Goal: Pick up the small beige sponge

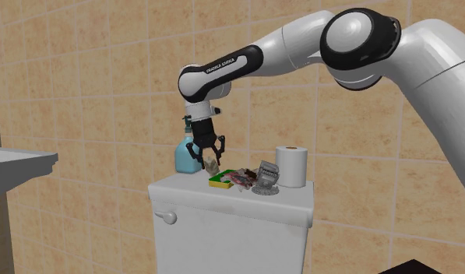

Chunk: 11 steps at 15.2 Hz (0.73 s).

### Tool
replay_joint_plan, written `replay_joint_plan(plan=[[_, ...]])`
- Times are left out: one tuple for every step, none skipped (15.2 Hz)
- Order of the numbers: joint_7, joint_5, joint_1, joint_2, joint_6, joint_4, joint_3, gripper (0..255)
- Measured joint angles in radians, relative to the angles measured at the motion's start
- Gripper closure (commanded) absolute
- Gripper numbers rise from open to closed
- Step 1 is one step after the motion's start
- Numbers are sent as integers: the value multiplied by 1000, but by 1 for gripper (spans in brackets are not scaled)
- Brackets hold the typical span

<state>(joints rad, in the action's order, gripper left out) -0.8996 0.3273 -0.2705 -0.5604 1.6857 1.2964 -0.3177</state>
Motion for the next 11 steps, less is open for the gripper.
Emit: replay_joint_plan(plan=[[3, -1, 0, 1, -8, -7, 0, 255], [5, -1, -2, 1, -19, -19, -1, 255], [6, -2, -4, 2, -32, -30, -1, 255], [8, -3, -4, 6, -41, -37, -2, 255], [11, -3, -6, 4, -54, -52, -2, 255], [14, -3, -8, 2, -68, -68, -2, 255], [17, -4, -9, 1, -81, -82, -2, 255], [19, -5, -10, 5, -92, -90, -2, 255], [21, -4, -14, 2, -108, -110, -2, 255], [25, -4, -16, 0, -126, -130, -2, 255], [28, -4, -19, -3, -139, -147, -2, 255]])
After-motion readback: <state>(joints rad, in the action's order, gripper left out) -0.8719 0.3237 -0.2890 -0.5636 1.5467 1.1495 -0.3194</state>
